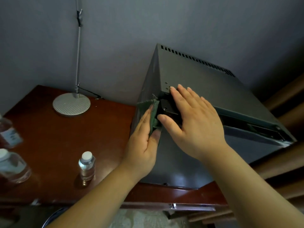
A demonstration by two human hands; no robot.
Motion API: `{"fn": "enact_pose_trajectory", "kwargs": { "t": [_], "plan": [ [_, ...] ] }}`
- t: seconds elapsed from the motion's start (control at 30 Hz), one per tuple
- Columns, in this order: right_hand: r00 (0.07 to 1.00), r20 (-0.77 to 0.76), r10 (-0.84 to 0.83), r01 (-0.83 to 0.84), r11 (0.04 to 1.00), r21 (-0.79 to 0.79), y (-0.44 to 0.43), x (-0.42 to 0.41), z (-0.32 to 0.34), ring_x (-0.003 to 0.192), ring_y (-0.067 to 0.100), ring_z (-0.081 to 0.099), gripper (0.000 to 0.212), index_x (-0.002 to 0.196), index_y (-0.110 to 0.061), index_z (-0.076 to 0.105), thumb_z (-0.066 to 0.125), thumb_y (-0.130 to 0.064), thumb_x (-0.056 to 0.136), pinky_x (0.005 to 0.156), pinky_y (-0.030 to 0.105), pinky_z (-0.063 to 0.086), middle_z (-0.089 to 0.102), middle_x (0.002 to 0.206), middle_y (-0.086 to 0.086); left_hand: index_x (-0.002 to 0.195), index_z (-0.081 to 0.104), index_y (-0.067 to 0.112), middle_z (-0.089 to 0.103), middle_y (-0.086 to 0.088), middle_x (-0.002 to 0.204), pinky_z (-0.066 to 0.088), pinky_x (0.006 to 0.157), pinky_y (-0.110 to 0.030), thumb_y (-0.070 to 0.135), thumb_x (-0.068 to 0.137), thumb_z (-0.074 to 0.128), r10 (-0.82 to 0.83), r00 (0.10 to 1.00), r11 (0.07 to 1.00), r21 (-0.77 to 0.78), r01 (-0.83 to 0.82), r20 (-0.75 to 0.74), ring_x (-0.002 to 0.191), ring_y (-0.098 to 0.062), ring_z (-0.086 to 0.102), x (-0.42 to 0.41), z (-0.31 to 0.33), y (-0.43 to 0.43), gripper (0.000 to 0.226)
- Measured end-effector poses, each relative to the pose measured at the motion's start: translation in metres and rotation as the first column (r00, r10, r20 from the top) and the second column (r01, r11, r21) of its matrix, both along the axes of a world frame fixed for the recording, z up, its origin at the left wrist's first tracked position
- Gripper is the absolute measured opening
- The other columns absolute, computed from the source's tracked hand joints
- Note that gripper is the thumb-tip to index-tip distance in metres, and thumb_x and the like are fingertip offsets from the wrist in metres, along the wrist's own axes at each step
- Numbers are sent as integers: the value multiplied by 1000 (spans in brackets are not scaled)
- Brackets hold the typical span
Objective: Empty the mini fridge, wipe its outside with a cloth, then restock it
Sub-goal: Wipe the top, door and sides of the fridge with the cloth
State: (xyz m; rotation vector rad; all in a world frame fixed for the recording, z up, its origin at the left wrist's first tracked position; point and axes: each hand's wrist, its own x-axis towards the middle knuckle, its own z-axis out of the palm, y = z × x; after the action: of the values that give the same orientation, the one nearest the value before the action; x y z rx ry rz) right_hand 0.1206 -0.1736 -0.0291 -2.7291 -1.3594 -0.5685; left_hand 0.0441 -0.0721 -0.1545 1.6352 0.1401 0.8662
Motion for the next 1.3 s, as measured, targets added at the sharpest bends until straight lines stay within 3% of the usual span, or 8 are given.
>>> {"fn": "enact_pose_trajectory", "kwargs": {
  "t": [0.13, 0.3, 0.43, 0.57, 0.73, 0.93, 1.17, 1.3],
  "plan": [
    [993, 114, 22, -34, 994, 102, -8, -2, -16, 151, 20, 28, 72, 155, -23, 37, 37, -66, 96, 116, 42, 32, 35, 161, 1, 158, 29, 20, 40, 7, 158, 37, 117, -48, 39, 101, 44, 68, 995, 998, 12, -67, -66, 147, -10, 35, 2, -28, -3, 62],
    [978, 209, 15, -54, 982, 180, -18, -6, -39, 150, 22, 29, 72, 154, -22, 37, 54, -58, 93, 114, 44, 30, 37, 160, 1, 158, 28, 25, 42, 6, 157, 40, 114, -45, 50, 100, 44, 124, 966, 992, 38, -118, -227, 145, -10, 37, -4, -76, -8, 66],
    [971, 239, 1, -52, 977, 205, -19, -11, -47, 152, 28, 24, 84, 154, -18, 35, 60, -63, 88, 118, 50, 26, 32, 162, 7, 159, 26, 24, 40, 5, 158, 39, 114, -44, 44, 103, 47, 105, 952, 994, 52, -94, -289, 146, -12, 37, -8, -96, -5, 63],
    [963, 268, -17, -48, 971, 234, -23, -16, -62, 151, 30, 25, 92, 155, -13, 31, 64, -63, 86, 123, 53, 14, 34, 160, 10, 160, 22, 26, 39, 6, 159, 40, 114, -37, 41, 102, 51, 100, 920, 995, 53, -86, -379, 144, -11, 39, -14, -116, -8, 66],
    [962, 268, -46, -40, 951, 308, -15, -17, -71, 149, 33, 28, 96, 152, -12, 28, 64, -69, 84, 123, 56, 11, 40, 155, 12, 160, 22, 26, 46, -2, 154, 46, 108, -42, 63, 92, 40, 57, 854, 997, -18, -77, -517, 137, -21, 48, -21, -159, -12, 79],
    [957, 281, -70, -36, 933, 357, -10, -17, -75, 146, 34, 32, 97, 148, -9, 33, 66, -71, 81, 123, 55, 10, 43, 152, 14, 160, 20, 27, 48, -3, 152, 46, 106, -33, 37, 99, 56, -8, 796, 999, -33, -15, -605, 134, -22, 51, -26, -194, -3, 71],
    [963, 256, -84, -11, 937, 350, -9, -21, -76, 146, 37, 30, 103, 149, -7, 29, 70, -69, 78, 122, 59, 10, 40, 153, 17, 160, 15, 30, 53, -5, 146, 51, 100, -36, 40, 100, 56, -62, 731, 997, -76, 13, -680, 124, -25, 58, -26, -228, 0, 74],
    [962, 259, -89, -11, 933, 360, -7, -22, -76, 146, 37, 31, 103, 149, -8, 28, 69, -70, 77, 122, 59, 11, 40, 153, 17, 160, 16, 31, 49, -3, 151, 50, 104, -39, 42, 99, 56, -55, 756, 997, -75, 9, -653, 130, -25, 54, -26, -225, -2, 74]
  ]
}}
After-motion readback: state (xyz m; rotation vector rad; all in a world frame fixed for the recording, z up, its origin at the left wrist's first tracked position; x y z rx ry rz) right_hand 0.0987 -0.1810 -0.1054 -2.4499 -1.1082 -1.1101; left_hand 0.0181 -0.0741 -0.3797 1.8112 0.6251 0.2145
